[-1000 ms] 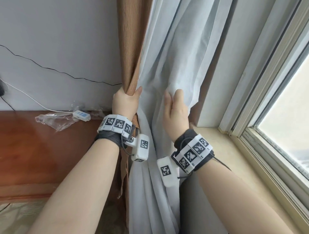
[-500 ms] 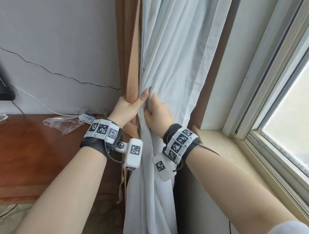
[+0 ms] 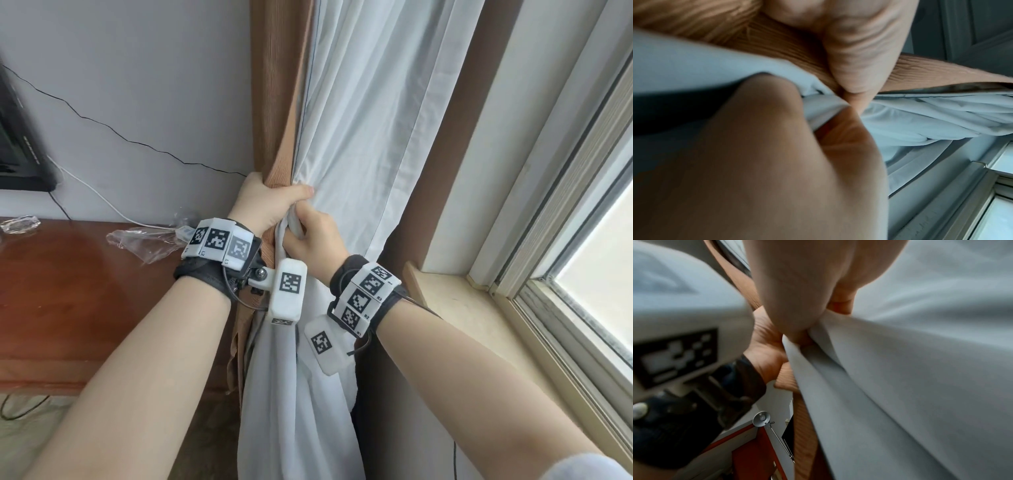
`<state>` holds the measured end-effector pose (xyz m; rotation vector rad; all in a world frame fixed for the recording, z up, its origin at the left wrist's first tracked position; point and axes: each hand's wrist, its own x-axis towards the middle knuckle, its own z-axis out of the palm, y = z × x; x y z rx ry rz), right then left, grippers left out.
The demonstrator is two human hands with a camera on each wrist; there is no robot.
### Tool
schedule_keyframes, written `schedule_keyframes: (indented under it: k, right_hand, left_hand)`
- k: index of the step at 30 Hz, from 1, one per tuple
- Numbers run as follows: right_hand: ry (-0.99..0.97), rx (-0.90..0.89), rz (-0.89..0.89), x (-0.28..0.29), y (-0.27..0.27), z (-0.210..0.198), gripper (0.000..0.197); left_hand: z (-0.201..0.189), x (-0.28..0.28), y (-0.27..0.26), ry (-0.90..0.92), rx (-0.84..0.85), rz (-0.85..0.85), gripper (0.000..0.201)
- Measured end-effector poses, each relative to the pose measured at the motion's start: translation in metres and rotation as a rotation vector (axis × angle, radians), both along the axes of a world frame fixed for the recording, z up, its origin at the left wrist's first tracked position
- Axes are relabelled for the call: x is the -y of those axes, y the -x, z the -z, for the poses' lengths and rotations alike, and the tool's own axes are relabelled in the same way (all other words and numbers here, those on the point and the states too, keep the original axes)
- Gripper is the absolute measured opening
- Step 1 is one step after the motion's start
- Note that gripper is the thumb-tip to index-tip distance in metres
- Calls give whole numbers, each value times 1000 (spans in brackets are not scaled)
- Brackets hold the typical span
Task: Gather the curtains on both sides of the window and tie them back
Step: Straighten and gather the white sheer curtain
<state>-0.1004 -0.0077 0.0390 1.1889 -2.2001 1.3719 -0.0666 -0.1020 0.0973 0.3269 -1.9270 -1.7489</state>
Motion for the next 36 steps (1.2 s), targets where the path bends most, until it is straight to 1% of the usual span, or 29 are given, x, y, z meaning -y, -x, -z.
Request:
schedule_keyframes:
  k: [2,3,4,5,6,7,8,10,11,12,13,14,15,16,18,19,21,23,25,26,27,28,29,30,32,34,36]
  right_hand:
    - [-51,0,-62,-6,4,0,17]
    - [-83,11,-84,-12,6,-1,15]
    - [-104,34,-98,-18,9,-1,18]
    - [-96,67,-98,-26,13,0,22]
    - [-45,113,-64,-34,18,2,22]
    - [39,166,3,-41,23,3,20]
    - [138,207,109,-48,30,6,17]
    - [320,248,371,-61,46,15,12]
    - [377,263,499,-68,55,18,19]
    - [402,303,611,-75,63,21,32]
    - [415,374,691,-82,70,22,47]
    - [438,481,713,-88,76,23,63]
    - [475,602,667,-93,81,23,75]
    - [509,714,572,-97,83,23,83]
    - [514,859,342,-100,87,22,86]
    - [500,877,245,-100,88,20,84]
    - [481,839,124,-95,90,15,74]
    - [484,784,89,-86,92,13,60]
    - [512,726,122,-75,94,13,38]
    - [517,672,171,-69,94,13,28]
    - [494,577,250,-64,96,13,22]
    - [448,466,319,-59,97,11,21]
    - [395,368,348,-53,98,9,22]
    - [348,308,341,-49,98,8,23]
    - [256,228,296,-42,94,6,18]
    - [108,96,333,-40,95,9,11]
    - [-129,-51,453,-40,99,13,25]
  left_hand:
    - [3,0,3,62,-8,-39,39]
    - [5,-1,4,87,-11,-52,35]
    - [6,-2,4,114,-17,-70,28]
    - [7,-2,5,130,-25,-81,24]
    - [7,-3,5,141,-33,-92,24]
    - [9,-2,6,140,-34,-102,24]
    - [10,-2,5,141,-41,-114,24]
    - [11,-1,4,151,-51,-128,23]
    - [12,1,4,154,-54,-134,23]
    - [13,2,3,158,-57,-138,23]
    - [14,4,3,160,-55,-141,25]
    - [14,5,2,171,-56,-144,28]
    - [13,7,1,180,-55,-139,32]
    - [13,8,0,188,-50,-134,35]
    - [12,12,-2,191,-41,-128,34]
    - [12,12,-4,185,-40,-125,32]
    - [11,13,-6,179,-43,-120,28]
    - [9,13,-8,171,-52,-122,31]
    - [8,13,-9,166,-68,-116,37]
    - [7,13,-9,168,-69,-114,38]
    - [7,14,-10,166,-66,-113,39]
    - [6,14,-10,168,-67,-121,40]
    - [6,16,-9,165,-69,-123,41]
    - [6,16,-9,163,-69,-126,40]
    - [6,17,-7,165,-74,-130,36]
    - [7,18,-6,170,-73,-139,34]
    - [7,19,-5,173,-59,-146,35]
